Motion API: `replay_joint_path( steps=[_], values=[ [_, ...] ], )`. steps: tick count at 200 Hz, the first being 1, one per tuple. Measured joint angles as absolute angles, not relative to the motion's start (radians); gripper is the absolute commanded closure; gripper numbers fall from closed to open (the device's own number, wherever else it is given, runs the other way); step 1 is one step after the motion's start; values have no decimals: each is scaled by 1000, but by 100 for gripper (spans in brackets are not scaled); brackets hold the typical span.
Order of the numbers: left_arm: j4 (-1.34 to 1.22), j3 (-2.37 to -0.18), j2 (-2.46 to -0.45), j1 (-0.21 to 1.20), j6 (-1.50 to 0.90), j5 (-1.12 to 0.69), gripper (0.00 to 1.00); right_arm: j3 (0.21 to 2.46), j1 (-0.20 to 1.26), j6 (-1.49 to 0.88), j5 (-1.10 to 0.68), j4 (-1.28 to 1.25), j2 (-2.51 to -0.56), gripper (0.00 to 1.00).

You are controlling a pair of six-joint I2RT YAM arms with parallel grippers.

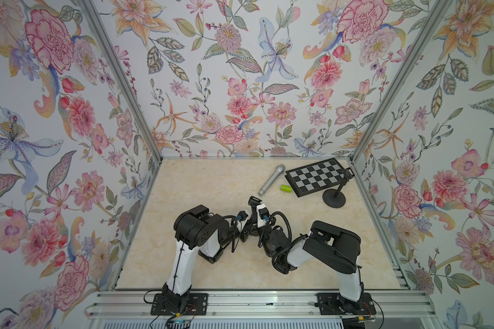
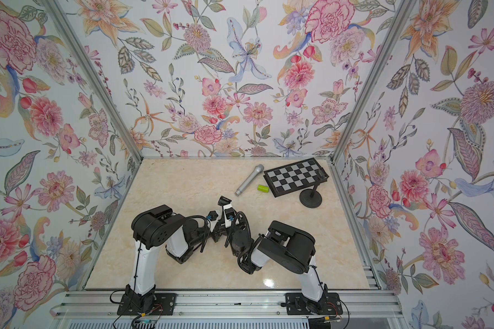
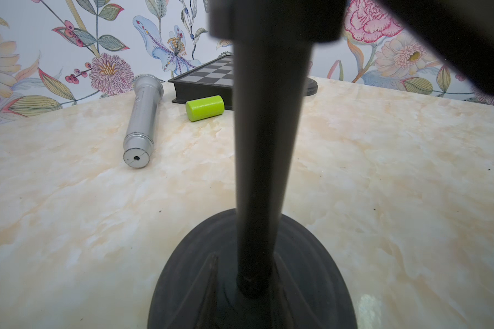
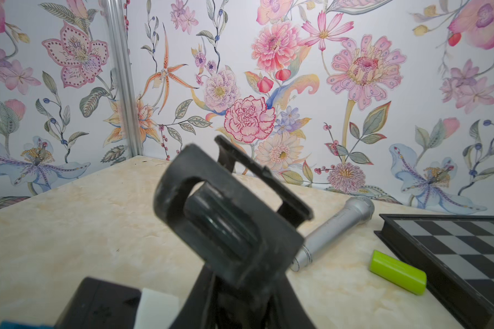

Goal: Assemble a microphone stand
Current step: Screw the microphone stand pole into the microphone stand base.

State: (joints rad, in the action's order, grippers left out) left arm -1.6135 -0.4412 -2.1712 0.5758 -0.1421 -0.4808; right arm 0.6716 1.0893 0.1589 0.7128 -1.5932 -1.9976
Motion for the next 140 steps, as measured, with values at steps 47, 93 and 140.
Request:
replay_joint_path(
  steps=[47,93,140],
  values=[
    [-1613,-441,-2171,576,-139,-480,69,499,878,129,136,-1518,-1853,39],
    [-1613,-441,-2170,577,-139,-479,69,588,629,5,-585,-1375,-1833,53],
    [-1613,-440,-2169,578,-140,-474,69,714,566,-44,-813,-1317,-1896,98]
  ],
)
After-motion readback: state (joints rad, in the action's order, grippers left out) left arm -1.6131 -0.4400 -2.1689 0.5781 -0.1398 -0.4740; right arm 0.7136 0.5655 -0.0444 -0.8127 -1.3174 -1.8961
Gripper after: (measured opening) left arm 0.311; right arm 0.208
